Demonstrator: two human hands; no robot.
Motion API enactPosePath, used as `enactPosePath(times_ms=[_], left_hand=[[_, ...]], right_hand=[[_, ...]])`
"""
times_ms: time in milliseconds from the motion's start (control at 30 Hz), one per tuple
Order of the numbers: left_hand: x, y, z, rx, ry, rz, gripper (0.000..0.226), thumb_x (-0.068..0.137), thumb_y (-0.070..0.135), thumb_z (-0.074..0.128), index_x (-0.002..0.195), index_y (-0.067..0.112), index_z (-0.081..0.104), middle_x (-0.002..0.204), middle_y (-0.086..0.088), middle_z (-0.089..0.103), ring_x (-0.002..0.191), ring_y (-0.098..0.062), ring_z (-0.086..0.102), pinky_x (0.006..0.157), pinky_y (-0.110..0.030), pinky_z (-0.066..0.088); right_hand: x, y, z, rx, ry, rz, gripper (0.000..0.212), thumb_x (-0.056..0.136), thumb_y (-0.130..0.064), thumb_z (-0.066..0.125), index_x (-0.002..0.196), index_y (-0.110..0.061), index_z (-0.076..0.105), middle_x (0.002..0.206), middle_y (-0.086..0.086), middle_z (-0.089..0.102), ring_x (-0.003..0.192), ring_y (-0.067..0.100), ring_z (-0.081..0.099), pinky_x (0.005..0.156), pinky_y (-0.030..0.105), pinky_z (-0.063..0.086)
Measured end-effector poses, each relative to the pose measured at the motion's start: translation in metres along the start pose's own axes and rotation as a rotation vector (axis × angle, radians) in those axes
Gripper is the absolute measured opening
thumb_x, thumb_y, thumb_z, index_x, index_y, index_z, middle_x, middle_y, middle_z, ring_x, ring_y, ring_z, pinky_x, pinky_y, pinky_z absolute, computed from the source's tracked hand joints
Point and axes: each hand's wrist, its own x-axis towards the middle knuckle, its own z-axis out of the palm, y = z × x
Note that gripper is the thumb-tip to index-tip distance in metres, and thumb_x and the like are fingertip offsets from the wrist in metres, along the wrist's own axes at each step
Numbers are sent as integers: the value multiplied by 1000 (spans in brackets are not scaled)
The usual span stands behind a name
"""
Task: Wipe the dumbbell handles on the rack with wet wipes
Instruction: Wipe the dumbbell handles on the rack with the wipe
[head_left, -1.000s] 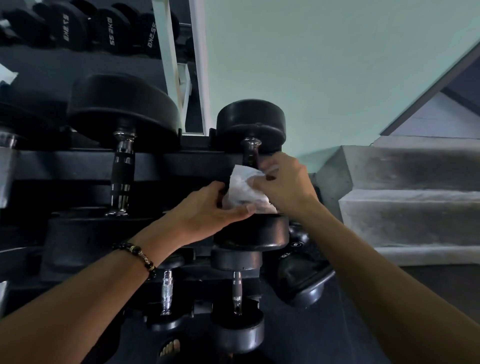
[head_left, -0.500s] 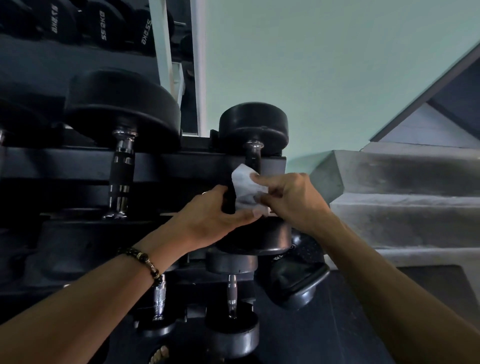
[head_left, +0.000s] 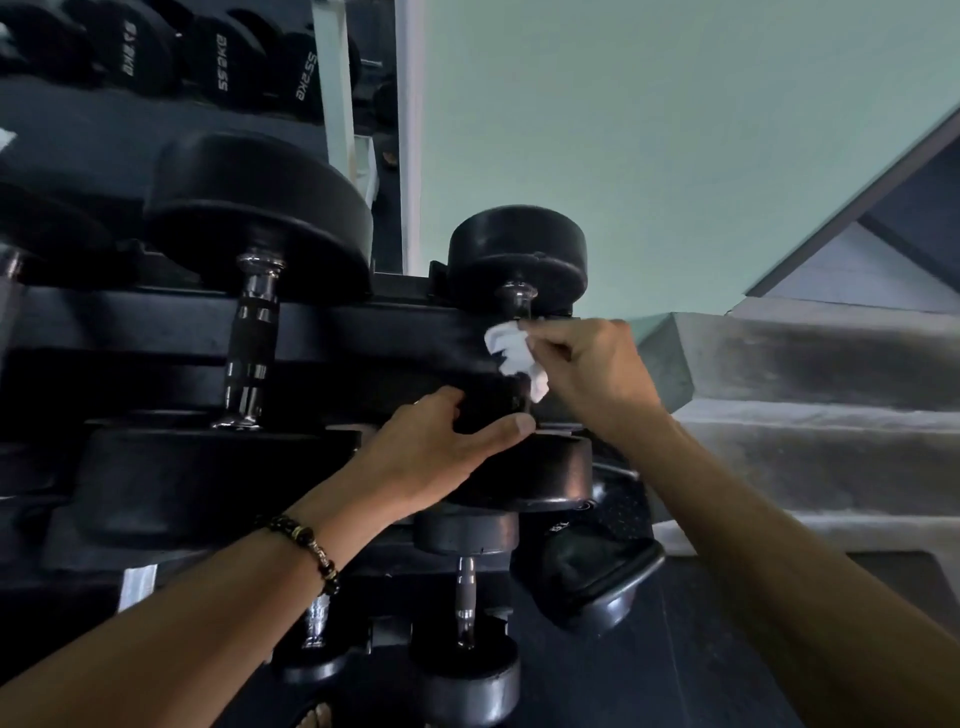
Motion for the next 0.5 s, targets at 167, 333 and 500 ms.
enactPosePath(times_ms=[167, 333, 500], left_hand=[[-13, -3, 11, 25, 78, -16, 65, 76, 83, 41, 96, 24, 59, 80, 7, 66, 72, -6, 62, 58, -24, 43], [-21, -5, 11, -32, 67, -37, 58, 74, 80, 54, 102, 30, 58, 82, 10, 68, 72, -3, 64, 59, -21, 45], [-21, -3, 9, 4, 94, -54, 85, 69, 81, 56, 129, 22, 52, 96, 12, 67, 80, 0, 59, 71, -18, 49]], right_hand=[[11, 6, 12, -4, 77, 36, 18, 91, -12, 64, 102, -15, 78, 64, -4, 68, 55, 6, 57, 63, 25, 51], [-18, 14, -7, -75, -187, -166, 21, 88, -3, 68, 104, -12, 77, 80, -6, 75, 64, -9, 60, 70, 17, 54], [27, 8, 5, -131, 82, -122, 29, 90, -25, 53, 91, -7, 76, 69, 11, 71, 60, 27, 64, 62, 39, 54]])
